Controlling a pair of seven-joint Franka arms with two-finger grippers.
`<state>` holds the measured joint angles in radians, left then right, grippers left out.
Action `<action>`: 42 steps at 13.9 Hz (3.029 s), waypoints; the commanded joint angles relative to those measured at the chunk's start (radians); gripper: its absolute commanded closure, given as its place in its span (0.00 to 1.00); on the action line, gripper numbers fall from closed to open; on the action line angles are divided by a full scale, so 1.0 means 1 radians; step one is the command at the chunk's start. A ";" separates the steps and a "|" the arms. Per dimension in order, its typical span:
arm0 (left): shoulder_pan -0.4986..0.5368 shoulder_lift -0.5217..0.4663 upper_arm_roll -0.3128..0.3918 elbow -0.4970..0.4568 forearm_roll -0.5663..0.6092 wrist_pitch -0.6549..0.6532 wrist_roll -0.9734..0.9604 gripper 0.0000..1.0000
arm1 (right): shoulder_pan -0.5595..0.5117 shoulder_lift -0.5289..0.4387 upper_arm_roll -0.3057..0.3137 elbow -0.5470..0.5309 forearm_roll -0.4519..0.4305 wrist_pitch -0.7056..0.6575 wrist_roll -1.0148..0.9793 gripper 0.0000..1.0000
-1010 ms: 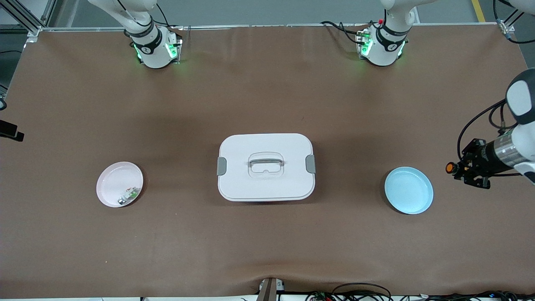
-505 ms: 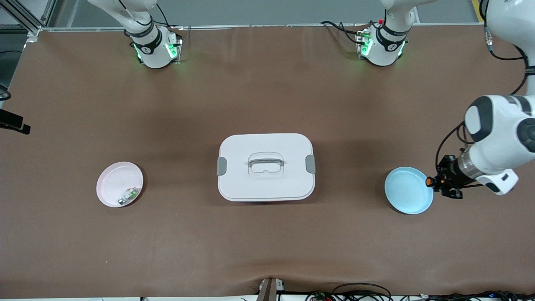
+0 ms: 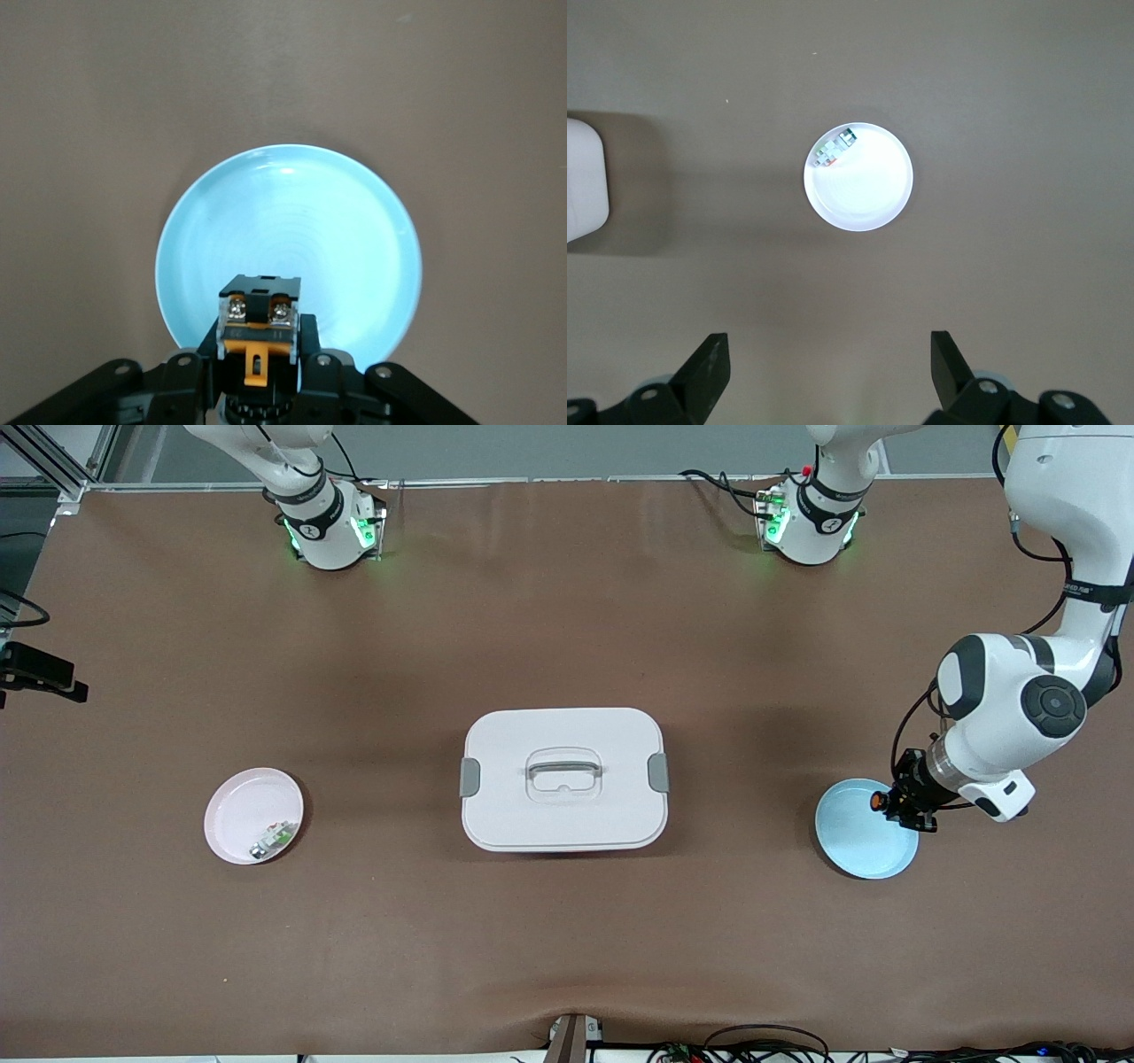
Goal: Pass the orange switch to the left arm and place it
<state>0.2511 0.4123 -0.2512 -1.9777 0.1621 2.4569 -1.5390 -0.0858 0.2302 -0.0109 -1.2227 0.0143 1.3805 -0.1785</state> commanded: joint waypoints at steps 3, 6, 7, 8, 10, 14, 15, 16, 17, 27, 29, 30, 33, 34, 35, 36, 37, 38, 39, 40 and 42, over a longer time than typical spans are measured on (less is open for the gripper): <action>-0.012 0.091 0.030 0.003 0.073 0.097 -0.036 1.00 | 0.034 -0.025 -0.011 -0.014 -0.008 -0.009 -0.001 0.00; -0.021 0.134 0.030 0.017 0.073 0.146 -0.038 1.00 | 0.037 -0.028 -0.012 -0.014 -0.010 -0.004 -0.001 0.00; -0.026 0.137 0.033 0.017 0.073 0.161 -0.039 1.00 | 0.037 -0.028 -0.014 -0.015 -0.010 -0.008 -0.001 0.00; -0.030 0.138 0.046 0.019 0.071 0.175 -0.039 1.00 | 0.035 -0.028 -0.015 -0.015 -0.010 -0.006 -0.001 0.00; -0.039 0.157 0.050 0.036 0.073 0.191 -0.041 1.00 | 0.037 -0.028 -0.015 -0.015 -0.010 -0.001 -0.001 0.00; -0.042 0.183 0.053 0.054 0.073 0.191 -0.043 1.00 | 0.037 -0.028 -0.015 -0.015 -0.010 0.002 -0.001 0.00; -0.044 0.187 0.053 0.057 0.074 0.191 -0.043 1.00 | 0.037 -0.028 -0.015 -0.015 -0.010 0.002 -0.001 0.00; -0.044 0.195 0.056 0.060 0.074 0.191 -0.043 1.00 | 0.037 -0.028 -0.015 -0.015 -0.010 0.003 -0.001 0.00; -0.049 0.198 0.059 0.062 0.074 0.192 -0.043 1.00 | 0.038 -0.028 -0.015 -0.015 -0.010 0.003 -0.001 0.00; -0.050 0.201 0.066 0.080 0.135 0.192 -0.023 0.00 | 0.029 -0.028 -0.038 -0.026 0.007 0.003 0.004 0.00; -0.052 0.194 0.066 0.083 0.134 0.192 -0.023 0.00 | 0.035 -0.031 -0.052 -0.024 0.007 0.000 0.007 0.00; -0.056 0.188 0.066 0.091 0.132 0.191 -0.027 0.00 | 0.034 -0.035 -0.060 -0.024 0.007 -0.003 0.007 0.00; -0.050 0.163 0.064 0.114 0.135 0.185 -0.039 0.00 | 0.021 -0.043 -0.060 -0.024 0.009 -0.006 0.007 0.00; -0.050 0.157 0.064 0.123 0.137 0.179 -0.039 0.00 | 0.021 -0.045 -0.058 -0.024 0.007 -0.006 0.007 0.00; -0.052 0.155 0.064 0.135 0.135 0.174 -0.041 0.00 | 0.021 -0.046 -0.057 -0.023 0.009 -0.005 0.011 0.00; -0.053 0.154 0.064 0.151 0.135 0.151 -0.043 0.00 | 0.024 -0.046 -0.052 -0.023 0.009 -0.003 0.049 0.00; -0.058 0.143 0.063 0.166 0.135 0.110 -0.043 0.00 | 0.028 -0.046 -0.047 -0.023 0.007 -0.004 0.097 0.00; -0.058 0.138 0.061 0.189 0.137 0.056 -0.041 0.00 | 0.028 -0.046 -0.046 -0.023 0.007 -0.006 0.108 0.00; -0.058 0.135 0.059 0.223 0.137 -0.005 -0.036 0.00 | 0.029 -0.046 -0.046 -0.023 0.007 -0.006 0.109 0.00; -0.056 0.134 0.055 0.261 0.137 -0.078 -0.029 0.00 | 0.029 -0.046 -0.046 -0.021 0.007 -0.001 0.109 0.00; -0.046 0.135 0.043 0.362 0.134 -0.258 -0.006 0.00 | 0.028 -0.045 -0.047 -0.021 0.009 0.002 0.111 0.00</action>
<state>0.2033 0.5539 -0.2009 -1.7043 0.2750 2.3482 -1.5514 -0.0557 0.2080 -0.0615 -1.2269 0.0151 1.3800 -0.0878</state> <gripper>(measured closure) 0.000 0.000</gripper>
